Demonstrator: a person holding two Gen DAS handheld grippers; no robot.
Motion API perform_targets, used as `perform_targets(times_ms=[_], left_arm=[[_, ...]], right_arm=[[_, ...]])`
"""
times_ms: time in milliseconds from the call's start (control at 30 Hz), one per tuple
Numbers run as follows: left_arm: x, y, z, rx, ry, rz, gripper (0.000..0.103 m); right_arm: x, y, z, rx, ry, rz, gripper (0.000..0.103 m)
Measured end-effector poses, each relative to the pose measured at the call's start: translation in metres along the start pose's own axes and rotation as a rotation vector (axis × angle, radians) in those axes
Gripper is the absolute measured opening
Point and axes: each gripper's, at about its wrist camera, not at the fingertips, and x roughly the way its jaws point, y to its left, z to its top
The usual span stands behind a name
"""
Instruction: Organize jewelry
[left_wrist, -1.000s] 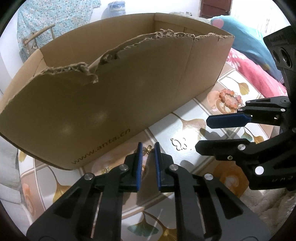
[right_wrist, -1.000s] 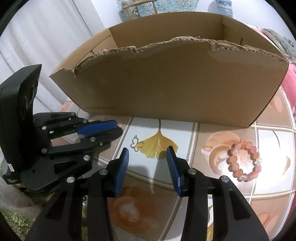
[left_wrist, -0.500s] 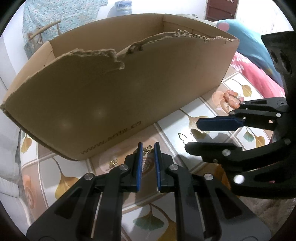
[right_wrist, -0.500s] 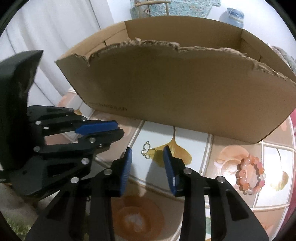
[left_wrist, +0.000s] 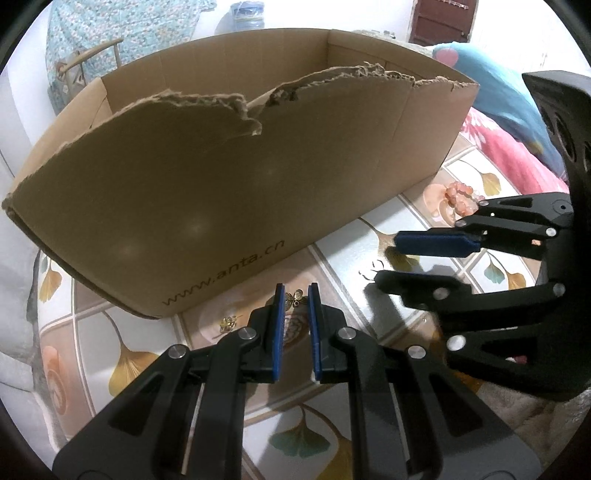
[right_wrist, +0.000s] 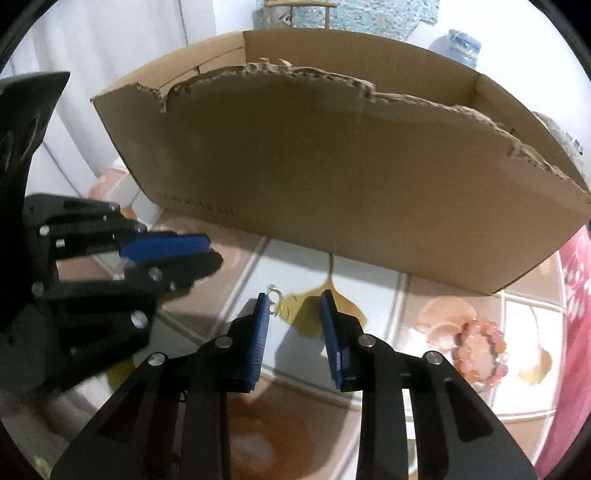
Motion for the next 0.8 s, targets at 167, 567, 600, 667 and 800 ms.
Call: perform_targets(times_ms=[167,567,600,667,800], left_arm=[[0.0,0.0,0.0,-0.001,-0.001,0.0,0.011],[0.0,-0.002,0.002,0.009,0.004,0.006,0.011],[0.0,-0.002,0.002,0.008,0.004,0.006,0.011],[0.0,-0.001,0.002,0.008,0.005,0.005,0.011],[0.0,-0.001,0.002,0.009,0.005,0.005,0.011]], right_arm=[[-0.005,-0.007,-0.001,0.034,0.008,-0.009,0.028],[-0.001,0.016,0.014,-0.046,-0.026,0.071,0.028],[0.001,0.018,0.016,-0.036,-0.021,0.071,0.028],[0.006,0.015,0.017,-0.018,-0.008,0.067,0.028],[0.01,0.014,0.021,-0.003,0.0,0.054,0.028]])
